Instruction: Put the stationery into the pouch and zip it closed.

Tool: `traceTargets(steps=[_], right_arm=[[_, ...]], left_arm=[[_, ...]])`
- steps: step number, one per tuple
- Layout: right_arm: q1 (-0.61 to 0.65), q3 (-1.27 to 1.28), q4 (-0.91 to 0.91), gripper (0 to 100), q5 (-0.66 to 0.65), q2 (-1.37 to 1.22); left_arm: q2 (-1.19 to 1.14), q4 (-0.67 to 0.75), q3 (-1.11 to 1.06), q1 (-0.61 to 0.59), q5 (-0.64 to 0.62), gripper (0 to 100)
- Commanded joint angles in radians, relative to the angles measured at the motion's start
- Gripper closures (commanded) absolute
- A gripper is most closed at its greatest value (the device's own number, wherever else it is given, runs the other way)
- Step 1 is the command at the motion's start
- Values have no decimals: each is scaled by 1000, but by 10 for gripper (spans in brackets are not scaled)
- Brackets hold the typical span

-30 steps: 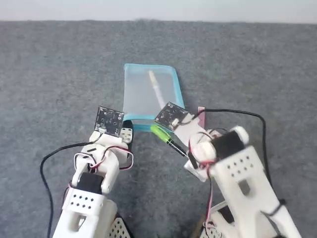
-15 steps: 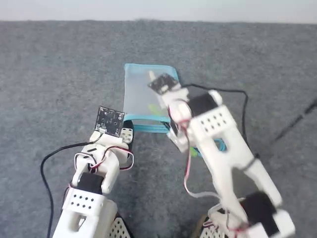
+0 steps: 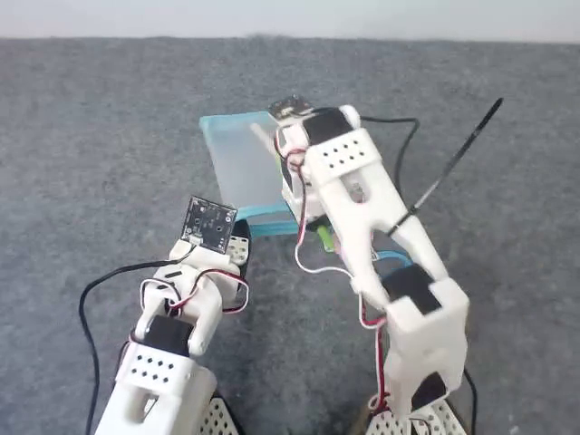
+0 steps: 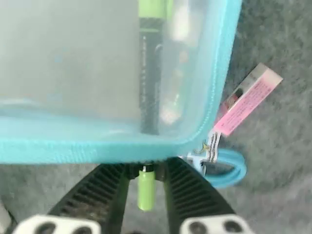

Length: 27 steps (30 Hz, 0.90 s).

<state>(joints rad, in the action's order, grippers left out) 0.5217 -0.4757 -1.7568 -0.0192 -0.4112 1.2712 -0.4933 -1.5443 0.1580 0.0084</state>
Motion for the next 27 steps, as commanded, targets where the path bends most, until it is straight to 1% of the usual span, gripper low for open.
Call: traceTargets(steps=[1, 3, 7, 12, 15, 17, 20, 23, 27], right_arm=[[-1, -150, -36, 791, 14, 4], [15, -150, -36, 759, 5, 12], [27, -150, -38, 783, -28, 62], [13, -147, -39, 783, -40, 177], [1, -98, -38, 786, -71, 266], [1, -43, -36, 786, -109, 326], [-7, 57, -16, 786, -127, 418], [-64, 224, 70, 786, -129, 509], [-168, 512, 225, 786, -130, 615]], left_arm=[[2, 32, 4, 29, 17, 988], [2, 34, -1, 28, 17, 988], [2, 37, -5, 28, 20, 988], [2, 37, -5, 23, 18, 988], [2, 38, -4, -17, 15, 988], [2, 41, -1, -44, 15, 988], [2, 60, -2, -74, 15, 988], [2, 57, -2, -103, 15, 988], [2, 58, -1, -158, 15, 988]])
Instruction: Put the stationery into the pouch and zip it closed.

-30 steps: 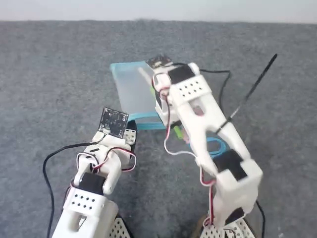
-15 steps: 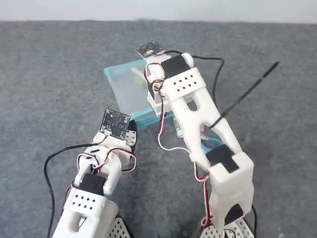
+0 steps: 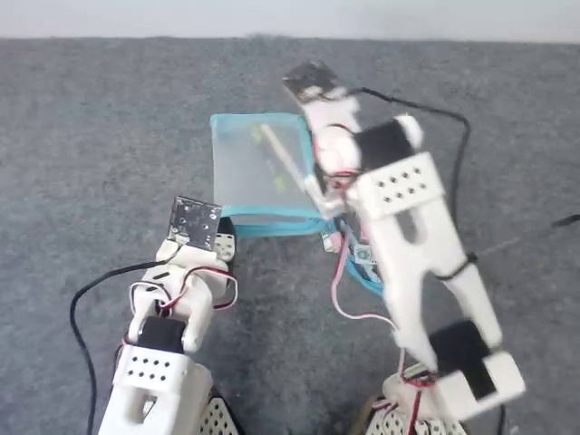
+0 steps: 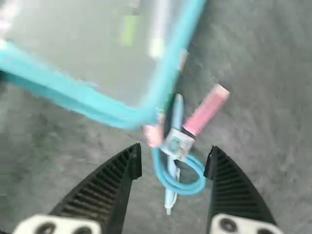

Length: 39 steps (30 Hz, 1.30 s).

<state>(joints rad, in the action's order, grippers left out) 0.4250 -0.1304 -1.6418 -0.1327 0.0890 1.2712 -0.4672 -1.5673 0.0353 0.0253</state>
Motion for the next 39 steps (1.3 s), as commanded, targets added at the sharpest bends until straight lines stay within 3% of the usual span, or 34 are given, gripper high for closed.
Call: traceTargets(steps=[1, 6, 12, 18, 39], right_arm=[[-94, 241, 151, 786, -17, 137], [-162, 554, 317, 786, -63, 229], [-173, 766, 467, 786, -74, 272], [-173, 824, 483, 786, -74, 259], [-176, 825, 567, 786, -64, 110]], left_arm=[[2, 34, 24, -54, -2, 988], [3, 34, 38, -141, 2, 988], [3, 34, 39, -157, 5, 988], [2, 54, 56, -256, -3, 988], [2, 51, 45, -255, -3, 988]])
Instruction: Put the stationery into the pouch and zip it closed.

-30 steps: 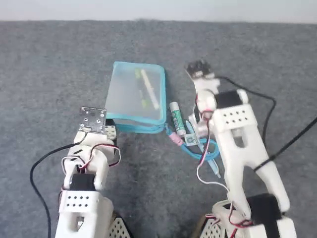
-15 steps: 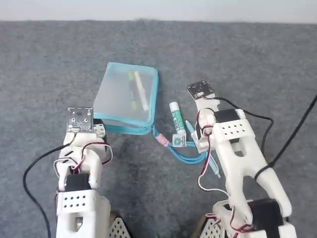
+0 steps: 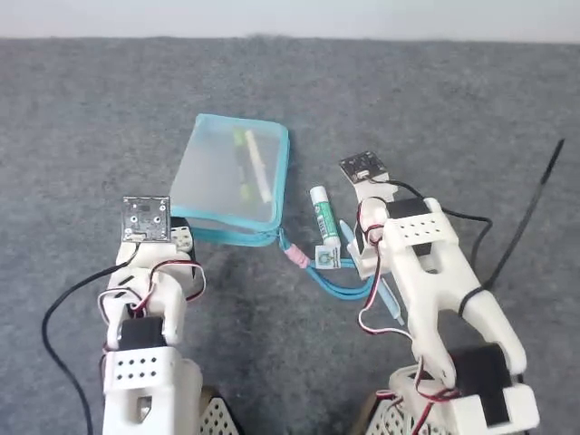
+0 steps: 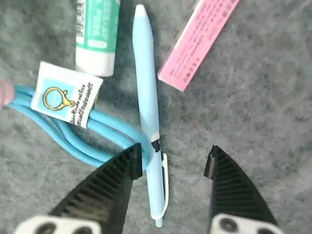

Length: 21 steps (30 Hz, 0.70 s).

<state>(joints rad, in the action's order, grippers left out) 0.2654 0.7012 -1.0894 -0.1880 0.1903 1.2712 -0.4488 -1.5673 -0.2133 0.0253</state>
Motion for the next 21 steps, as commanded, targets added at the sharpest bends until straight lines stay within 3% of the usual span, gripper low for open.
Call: traceTargets(steps=[1, 11, 21], right_arm=[[-16, -6, 12, 786, -9, 10], [-99, -6, 18, 786, -8, 10], [-97, -6, 21, 786, 28, 8]], left_arm=[[2, 32, 44, 2, -3, 988], [2, 32, 24, 49, 3, 988], [2, 32, 22, 51, 3, 988]])
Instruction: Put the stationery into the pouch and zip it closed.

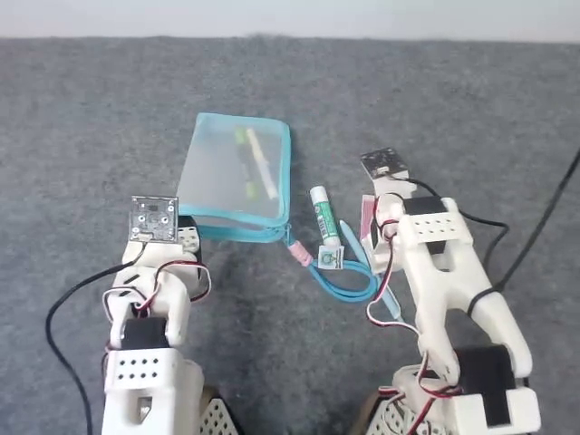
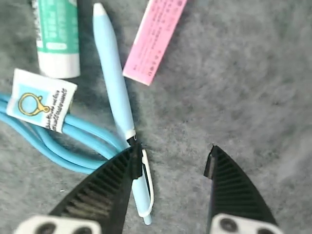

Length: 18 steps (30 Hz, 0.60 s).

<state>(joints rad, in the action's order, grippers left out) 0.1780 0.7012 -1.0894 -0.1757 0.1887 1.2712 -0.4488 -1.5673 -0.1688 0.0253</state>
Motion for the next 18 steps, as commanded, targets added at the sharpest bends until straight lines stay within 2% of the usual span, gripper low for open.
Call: traceTargets(steps=[1, 18], right_arm=[[-10, -6, 30, 786, 15, 10], [-7, 49, 111, 786, 11, 15]], left_arm=[[2, 32, 22, 6, 3, 988], [2, 32, 22, 6, 3, 988]])
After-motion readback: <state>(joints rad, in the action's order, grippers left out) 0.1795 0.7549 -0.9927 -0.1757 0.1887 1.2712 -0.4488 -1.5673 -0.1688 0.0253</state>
